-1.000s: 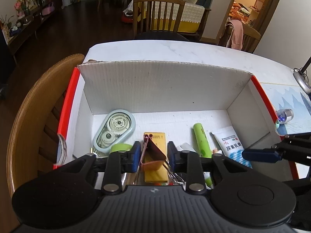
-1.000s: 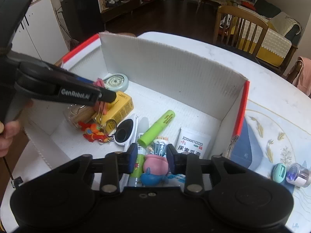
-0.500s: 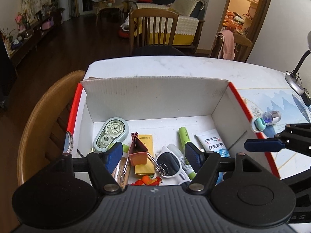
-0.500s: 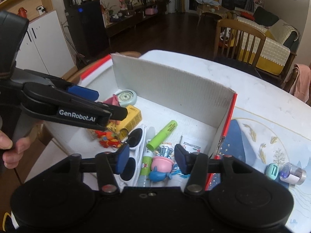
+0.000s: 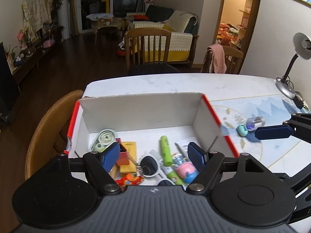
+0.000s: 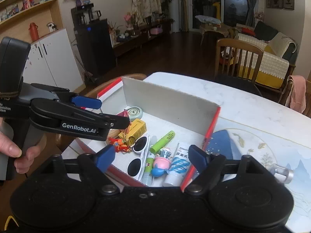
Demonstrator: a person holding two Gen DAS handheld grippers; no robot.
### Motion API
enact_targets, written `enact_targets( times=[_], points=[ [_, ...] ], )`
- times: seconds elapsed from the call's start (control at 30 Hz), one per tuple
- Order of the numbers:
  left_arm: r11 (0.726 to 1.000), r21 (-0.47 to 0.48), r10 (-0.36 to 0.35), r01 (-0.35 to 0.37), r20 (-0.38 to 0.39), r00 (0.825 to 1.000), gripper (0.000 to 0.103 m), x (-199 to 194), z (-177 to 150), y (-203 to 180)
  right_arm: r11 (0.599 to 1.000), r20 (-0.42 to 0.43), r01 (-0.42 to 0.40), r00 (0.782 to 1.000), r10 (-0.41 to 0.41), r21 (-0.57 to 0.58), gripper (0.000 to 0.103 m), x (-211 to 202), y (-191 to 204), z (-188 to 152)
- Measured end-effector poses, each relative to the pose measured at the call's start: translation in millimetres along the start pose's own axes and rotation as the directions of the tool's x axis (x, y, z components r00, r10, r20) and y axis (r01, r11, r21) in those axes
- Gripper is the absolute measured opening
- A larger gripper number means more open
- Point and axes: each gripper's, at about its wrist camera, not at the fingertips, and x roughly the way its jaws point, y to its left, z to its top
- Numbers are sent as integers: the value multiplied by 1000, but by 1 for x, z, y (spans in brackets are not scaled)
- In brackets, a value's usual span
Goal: Organize rigid objects
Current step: 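Move both grippers back toward the canister and teal sharpener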
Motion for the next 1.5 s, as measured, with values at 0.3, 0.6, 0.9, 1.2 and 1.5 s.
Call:
enact_targets(
  times=[0.3, 0.6, 0.9, 1.2, 1.5],
  points=[
    [1000, 29, -8, 8, 11, 1000, 89, -5, -2, -48, 1000, 41, -10, 999, 9, 15, 95, -36, -28, -22],
    [997, 58, -46, 46, 6, 999, 100, 11, -3, -109, 997, 49, 48, 997, -52, 65, 98, -67, -82, -44],
    [991, 55, -118, 119, -17, 993, 103, 37, 1, -165, 986, 38, 111, 992, -117, 127, 98, -87, -147, -65],
    [986, 63, -156, 157, -28, 987, 103, 69, 7, -212, 976, 18, 146, 988, -151, 164, 98, -91, -203, -79],
    [987, 32, -157, 160, -60, 986, 103, 116, 13, -237, 964, -1, 165, 986, -168, 207, 98, -78, -253, -73]
  ],
)
